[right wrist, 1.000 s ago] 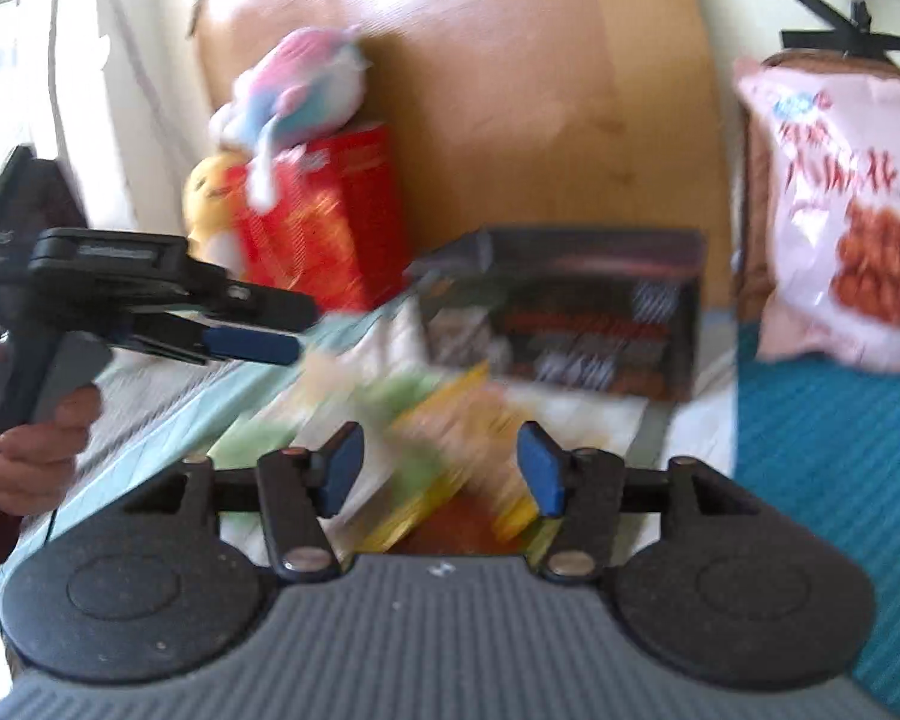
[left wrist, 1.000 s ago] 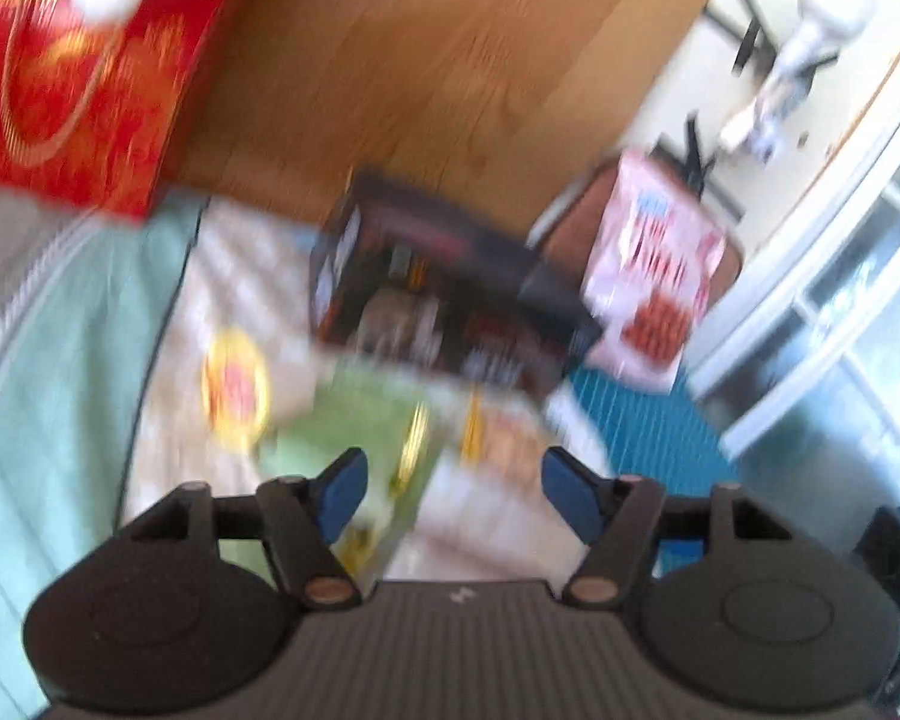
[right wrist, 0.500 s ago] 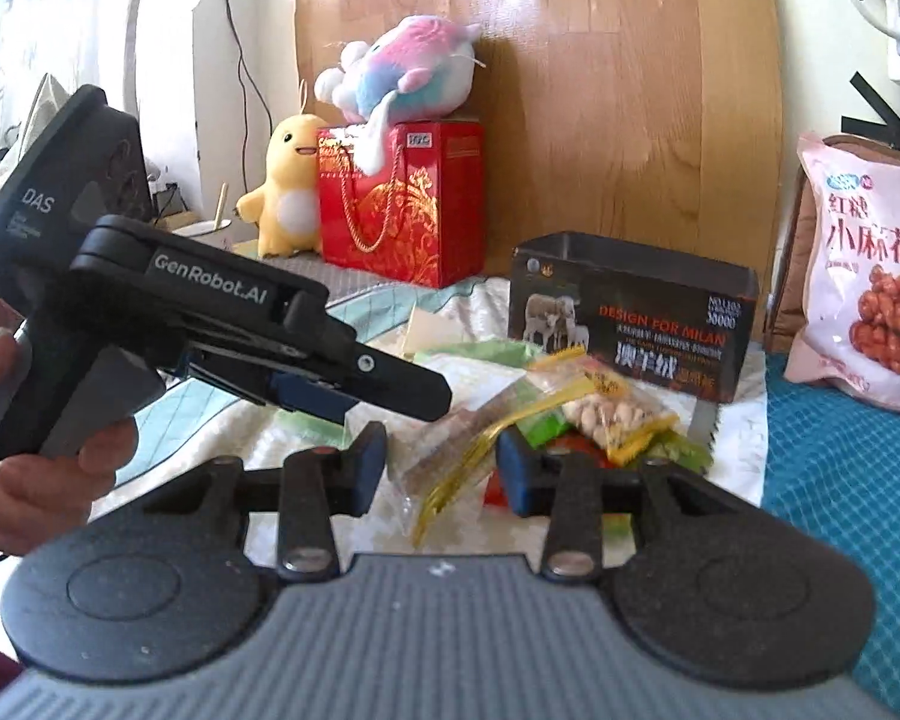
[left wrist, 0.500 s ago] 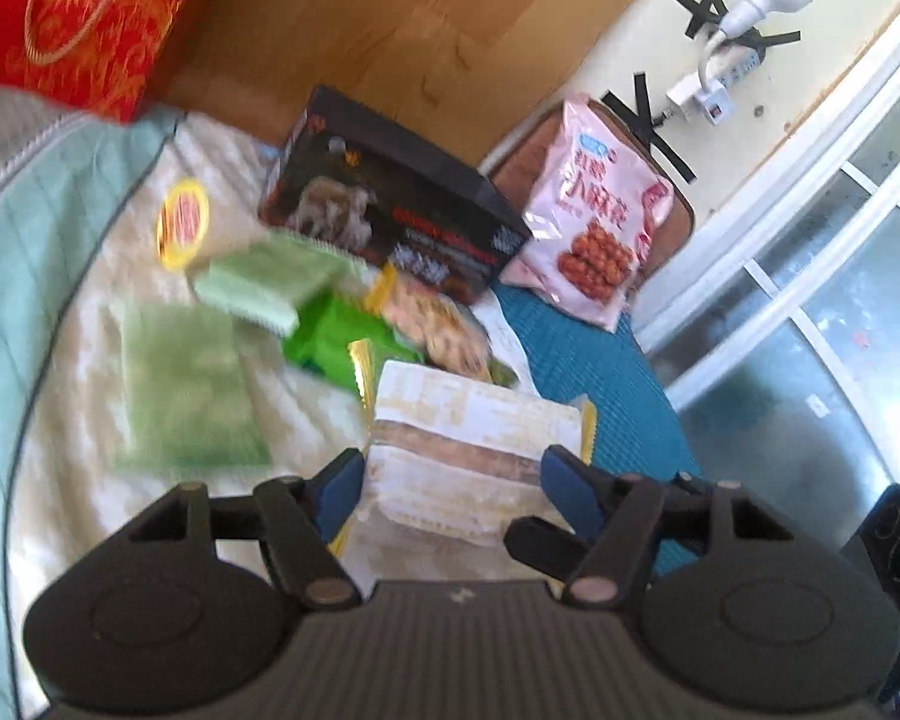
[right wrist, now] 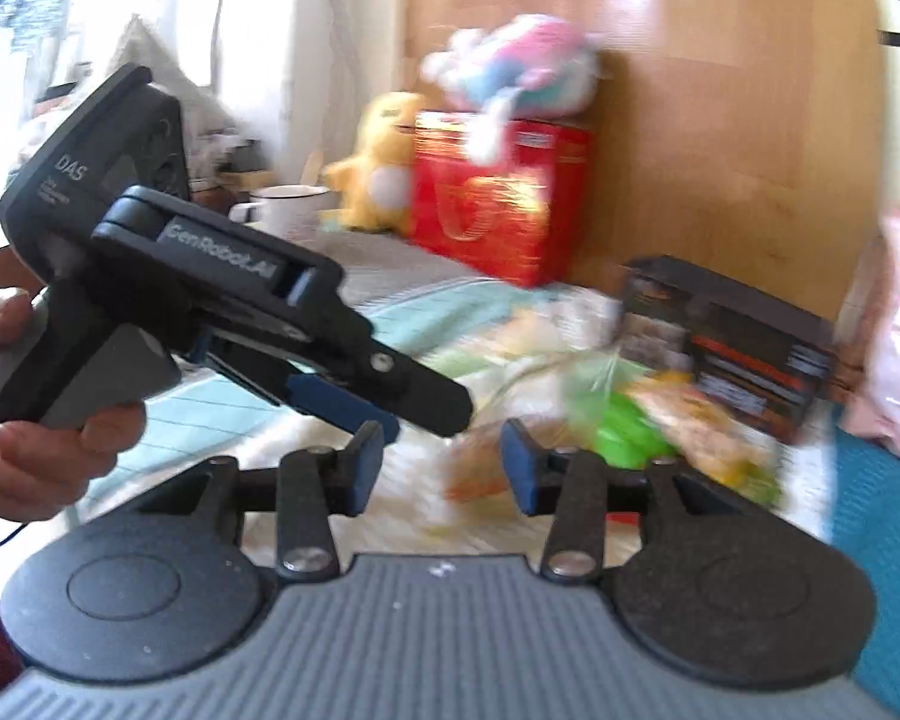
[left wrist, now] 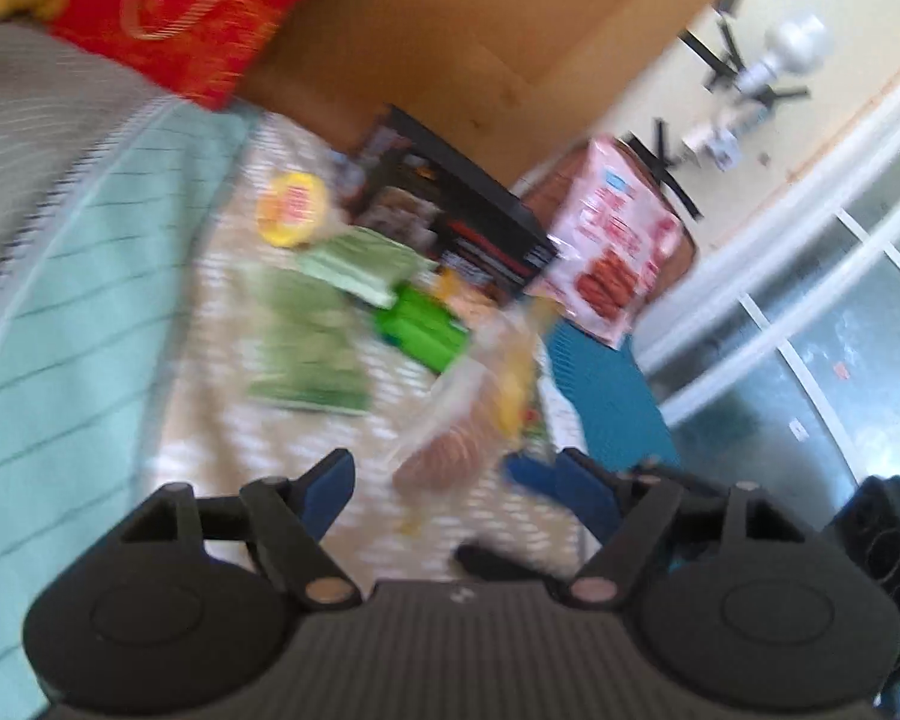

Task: Organize snacks
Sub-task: 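Grasp the clear pastry bag with the left gripper, then lift the pastry bag into the black tin and release it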

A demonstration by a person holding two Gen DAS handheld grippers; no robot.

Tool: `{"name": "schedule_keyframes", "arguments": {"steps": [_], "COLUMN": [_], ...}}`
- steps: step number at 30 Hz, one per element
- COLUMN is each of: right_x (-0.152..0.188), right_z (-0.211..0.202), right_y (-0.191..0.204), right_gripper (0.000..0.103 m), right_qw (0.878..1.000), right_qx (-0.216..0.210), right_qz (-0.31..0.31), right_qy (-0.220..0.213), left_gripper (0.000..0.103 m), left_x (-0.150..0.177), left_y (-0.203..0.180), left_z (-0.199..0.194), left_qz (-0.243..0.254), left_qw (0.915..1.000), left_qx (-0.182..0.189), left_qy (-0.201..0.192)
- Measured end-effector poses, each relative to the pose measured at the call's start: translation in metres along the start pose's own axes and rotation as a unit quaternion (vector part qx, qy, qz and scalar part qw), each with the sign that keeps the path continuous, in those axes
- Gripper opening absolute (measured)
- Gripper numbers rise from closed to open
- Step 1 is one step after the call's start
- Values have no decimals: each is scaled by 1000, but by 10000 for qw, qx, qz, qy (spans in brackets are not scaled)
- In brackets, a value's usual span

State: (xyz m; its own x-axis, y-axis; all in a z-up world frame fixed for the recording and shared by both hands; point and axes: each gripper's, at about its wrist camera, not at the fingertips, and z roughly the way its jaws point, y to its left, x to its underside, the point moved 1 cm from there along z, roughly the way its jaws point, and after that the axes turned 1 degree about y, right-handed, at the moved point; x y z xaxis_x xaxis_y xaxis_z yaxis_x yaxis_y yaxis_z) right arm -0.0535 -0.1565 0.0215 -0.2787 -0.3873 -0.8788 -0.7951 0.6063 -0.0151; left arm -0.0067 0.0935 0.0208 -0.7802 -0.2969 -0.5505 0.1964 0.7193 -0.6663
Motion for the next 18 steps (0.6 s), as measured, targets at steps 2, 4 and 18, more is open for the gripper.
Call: {"name": "schedule_keyframes", "arguments": {"steps": [2, 4, 18], "right_x": [1, 1, 25], "right_z": [20, 32, 8], "right_y": [12, 20, -44], "right_gripper": [48, 48, 61], "right_qw": [9996, 9992, 9933], "right_qx": [-214, -204, 620], "right_qz": [-105, -235, 845], "right_qy": [152, 260, 484], "left_gripper": [76, 76, 58], "left_x": [-2, -5, -41], "left_y": [10, 15, 11], "left_z": [-12, -21, 14], "left_qz": [-144, -186, 314], "left_qw": [9998, 9995, 9973], "left_qx": [-63, -131, -649], "left_qy": [-116, -231, -100]}}
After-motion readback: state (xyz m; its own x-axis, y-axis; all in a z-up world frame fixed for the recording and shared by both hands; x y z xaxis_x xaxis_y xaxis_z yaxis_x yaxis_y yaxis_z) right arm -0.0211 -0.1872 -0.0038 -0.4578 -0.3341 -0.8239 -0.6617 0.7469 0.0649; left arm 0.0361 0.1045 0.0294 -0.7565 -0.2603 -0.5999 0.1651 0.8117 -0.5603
